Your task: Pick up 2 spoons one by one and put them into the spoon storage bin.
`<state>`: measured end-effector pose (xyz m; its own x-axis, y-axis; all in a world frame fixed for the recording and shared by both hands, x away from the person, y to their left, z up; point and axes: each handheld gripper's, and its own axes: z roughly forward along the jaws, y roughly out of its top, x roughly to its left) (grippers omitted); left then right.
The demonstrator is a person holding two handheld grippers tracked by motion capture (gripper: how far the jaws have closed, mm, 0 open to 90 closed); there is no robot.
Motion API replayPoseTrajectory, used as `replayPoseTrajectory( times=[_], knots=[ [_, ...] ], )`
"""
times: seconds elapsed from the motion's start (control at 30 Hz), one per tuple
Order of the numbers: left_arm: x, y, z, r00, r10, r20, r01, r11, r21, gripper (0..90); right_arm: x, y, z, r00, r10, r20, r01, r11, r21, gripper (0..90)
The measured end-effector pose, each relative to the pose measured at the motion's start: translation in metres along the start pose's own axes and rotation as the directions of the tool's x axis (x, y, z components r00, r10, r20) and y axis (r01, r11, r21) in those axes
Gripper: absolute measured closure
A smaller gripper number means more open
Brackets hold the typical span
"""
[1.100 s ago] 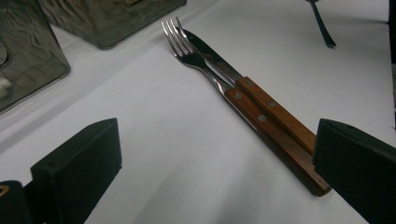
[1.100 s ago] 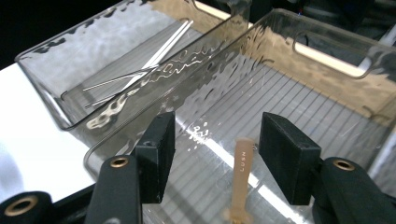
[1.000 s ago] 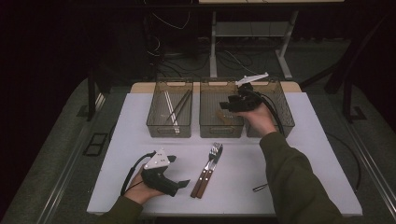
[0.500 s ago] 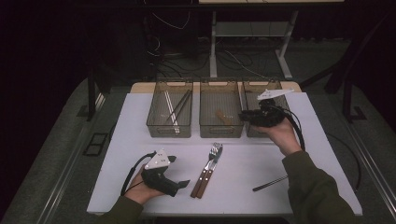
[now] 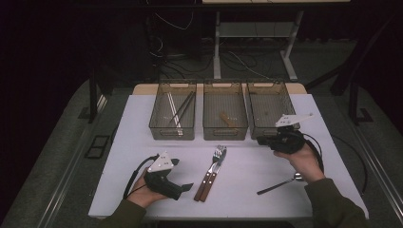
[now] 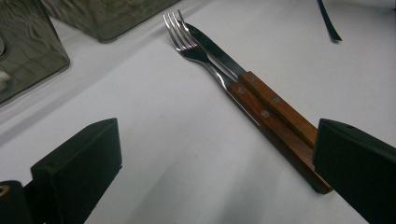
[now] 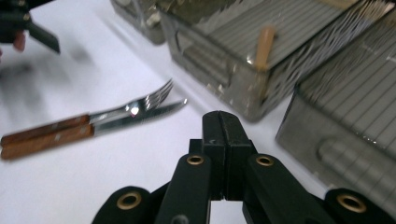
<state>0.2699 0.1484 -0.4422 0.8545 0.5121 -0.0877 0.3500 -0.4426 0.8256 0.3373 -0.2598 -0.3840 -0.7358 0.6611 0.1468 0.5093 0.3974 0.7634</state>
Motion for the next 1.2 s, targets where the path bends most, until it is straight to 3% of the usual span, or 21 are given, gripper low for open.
replayPoseTrajectory(
  times=[0.23,0.63,0.83,1.2],
  knots=[
    [0.001,0.0,0.0,1.0,0.001,-0.004,-0.001,1.0,0.0,0.3,0.01,-0.027,-0.006,0.9995,-0.033,-0.002,0.033,0.998,0.051,90.0],
    [0.001,0.0,0.0,1.0,0.001,-0.004,-0.001,1.0,0.004,0.3,0.031,-0.062,-0.015,0.9972,-0.02,-0.073,0.027,0.995,0.098,90.0],
    [0.001,0.0,0.0,1.0,0.003,-0.004,-0.003,1.0,0.006,0.3,0.041,-0.079,-0.019,0.996,-0.023,-0.086,0.034,0.991,0.132,90.0],
    [0.001,0.0,0.0,1.0,0.003,-0.006,-0.003,1.0,0.008,0.3,0.051,-0.093,-0.013,0.9944,-0.065,-0.084,0.08,0.976,0.204,90.0]
  ],
)
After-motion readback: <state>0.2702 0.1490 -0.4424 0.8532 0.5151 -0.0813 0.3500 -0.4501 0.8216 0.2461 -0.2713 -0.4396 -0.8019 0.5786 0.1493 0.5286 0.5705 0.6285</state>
